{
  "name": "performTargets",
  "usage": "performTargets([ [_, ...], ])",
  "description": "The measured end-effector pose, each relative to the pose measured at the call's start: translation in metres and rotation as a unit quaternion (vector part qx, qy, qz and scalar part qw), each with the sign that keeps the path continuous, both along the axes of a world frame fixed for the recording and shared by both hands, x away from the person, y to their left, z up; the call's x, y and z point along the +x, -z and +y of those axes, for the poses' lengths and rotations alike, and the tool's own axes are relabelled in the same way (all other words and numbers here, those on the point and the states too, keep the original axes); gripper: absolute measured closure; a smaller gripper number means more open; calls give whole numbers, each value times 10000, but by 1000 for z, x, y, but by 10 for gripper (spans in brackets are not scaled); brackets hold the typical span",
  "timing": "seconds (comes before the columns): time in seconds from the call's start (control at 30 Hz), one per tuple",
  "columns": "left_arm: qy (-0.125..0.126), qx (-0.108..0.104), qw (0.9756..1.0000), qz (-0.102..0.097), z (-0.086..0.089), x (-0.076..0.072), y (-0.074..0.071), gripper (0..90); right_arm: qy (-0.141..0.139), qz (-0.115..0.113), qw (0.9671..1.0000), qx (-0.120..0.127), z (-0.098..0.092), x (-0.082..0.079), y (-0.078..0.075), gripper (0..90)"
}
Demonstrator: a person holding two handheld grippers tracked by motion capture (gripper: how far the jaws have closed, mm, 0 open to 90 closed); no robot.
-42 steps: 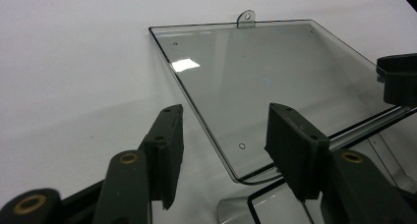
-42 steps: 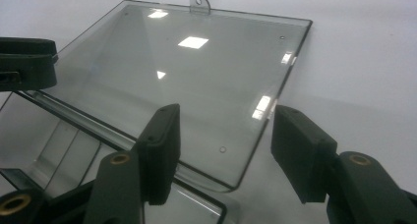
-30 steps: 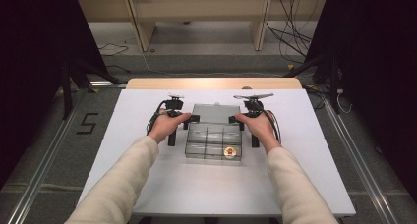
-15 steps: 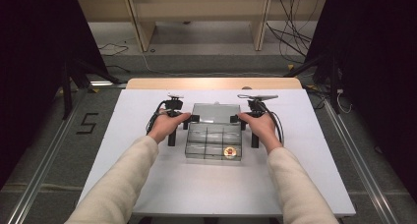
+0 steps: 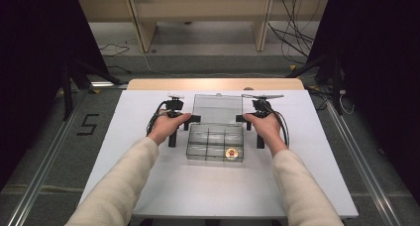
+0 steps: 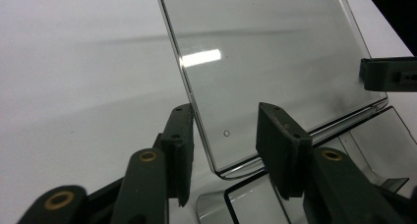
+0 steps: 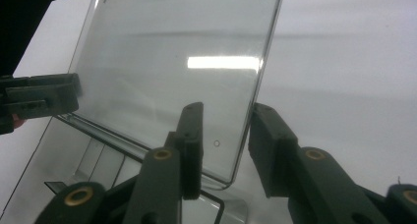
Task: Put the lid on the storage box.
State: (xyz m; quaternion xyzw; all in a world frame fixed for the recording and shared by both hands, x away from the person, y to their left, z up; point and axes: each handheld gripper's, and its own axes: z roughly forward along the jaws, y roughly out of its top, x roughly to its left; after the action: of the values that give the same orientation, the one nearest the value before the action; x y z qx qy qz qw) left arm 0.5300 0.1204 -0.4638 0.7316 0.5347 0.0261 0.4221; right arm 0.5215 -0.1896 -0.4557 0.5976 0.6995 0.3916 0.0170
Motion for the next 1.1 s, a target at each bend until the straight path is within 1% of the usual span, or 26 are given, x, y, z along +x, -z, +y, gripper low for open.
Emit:
performTargets([
  [0.2,49,53,9999,-135,3,-1,-3,660,-65,-165,9998,-38,-2,-2,-3,739],
  [0.33,77,88,9997,-224,4,-2,-5,690,-119,-257,9996,-46,-4,-4,-5,768],
  [0.57,127,182,9992,-344,5,-4,-8,733,-192,-407,9989,-148,-5,-7,-8,804],
  [1.1,281,436,9970,-574,6,-8,-13,800,-274,-732,9962,-382,-3,-16,-11,838],
])
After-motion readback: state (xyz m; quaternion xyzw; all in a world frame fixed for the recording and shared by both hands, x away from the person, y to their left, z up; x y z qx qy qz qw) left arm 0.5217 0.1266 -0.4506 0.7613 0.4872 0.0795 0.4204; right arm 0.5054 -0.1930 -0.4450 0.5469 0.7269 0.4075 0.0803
